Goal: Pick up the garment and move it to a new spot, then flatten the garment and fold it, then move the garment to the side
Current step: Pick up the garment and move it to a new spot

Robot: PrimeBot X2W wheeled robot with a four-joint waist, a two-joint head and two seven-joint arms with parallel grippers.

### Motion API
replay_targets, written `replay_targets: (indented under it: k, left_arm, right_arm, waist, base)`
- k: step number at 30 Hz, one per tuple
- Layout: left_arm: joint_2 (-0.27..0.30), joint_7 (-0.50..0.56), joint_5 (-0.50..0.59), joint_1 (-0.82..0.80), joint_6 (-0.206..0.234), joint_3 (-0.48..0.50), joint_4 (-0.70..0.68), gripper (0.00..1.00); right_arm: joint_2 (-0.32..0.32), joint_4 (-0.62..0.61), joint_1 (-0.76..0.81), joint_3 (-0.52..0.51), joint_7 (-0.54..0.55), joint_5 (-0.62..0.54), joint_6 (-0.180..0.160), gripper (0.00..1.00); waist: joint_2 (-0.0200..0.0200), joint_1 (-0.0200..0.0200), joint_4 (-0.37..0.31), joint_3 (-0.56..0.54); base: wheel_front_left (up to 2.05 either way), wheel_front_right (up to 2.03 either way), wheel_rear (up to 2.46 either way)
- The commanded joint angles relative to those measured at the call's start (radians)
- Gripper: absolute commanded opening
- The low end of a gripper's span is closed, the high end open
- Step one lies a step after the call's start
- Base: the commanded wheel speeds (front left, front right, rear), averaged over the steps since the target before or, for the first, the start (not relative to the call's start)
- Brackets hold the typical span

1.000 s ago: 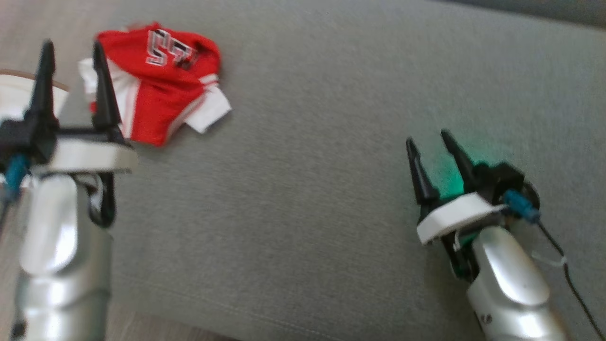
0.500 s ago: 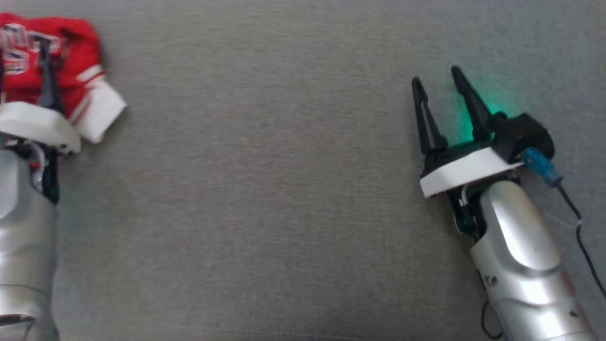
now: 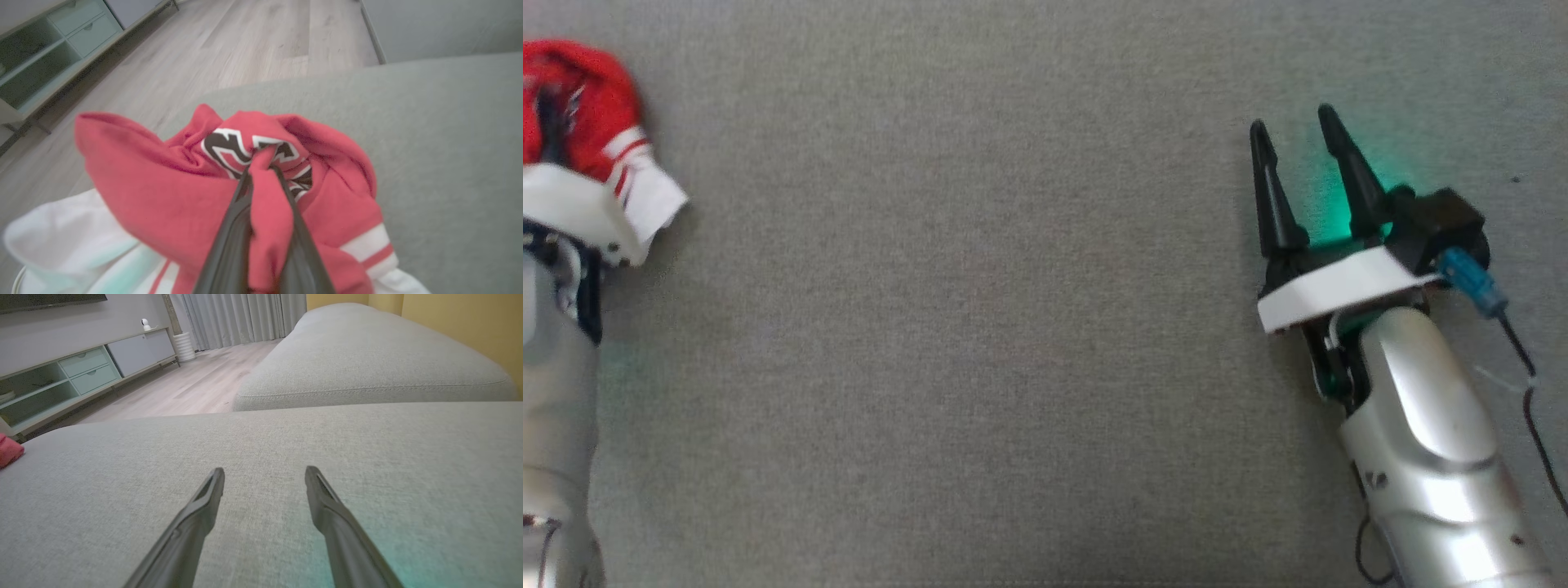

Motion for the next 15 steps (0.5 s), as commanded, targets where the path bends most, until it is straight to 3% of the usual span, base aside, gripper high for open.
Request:
replay_targets:
  k: [1, 8, 15]
  left_arm:
    - [0.05, -0.061, 0.016, -0.062, -0.014, -0.012, -0.062, 0.0]
    - [-0.029, -0.132, 0.036, -0.139, -0.049, -0.094, -0.157, 0.0]
    - [-0.209, -0.147, -0.035, -0.127, -0.064, -0.212, -0.264, 0.0]
  right_arm:
    - [0.008, -0.01, 0.046, 0.014, -0.001, 0.01, -0.001, 1.0]
    - [0.012, 0.007, 0.078, 0.037, -0.001, 0.051, -0.001, 1.0]
    - [0.013, 0.007, 0.107, 0.096, -0.001, 0.128, -0.001, 1.0]
  waist:
    - [0.0001, -0.0001, -0.016, -0.039]
    - [0.0001, -0.0001, -0.081, -0.12]
    - [0.0001, -0.0001, -0.2, -0.183]
  base:
    - [0.0, 0.0, 0.0]
    - [0.0, 0.0, 0.0]
    - [0.0, 0.0, 0.0]
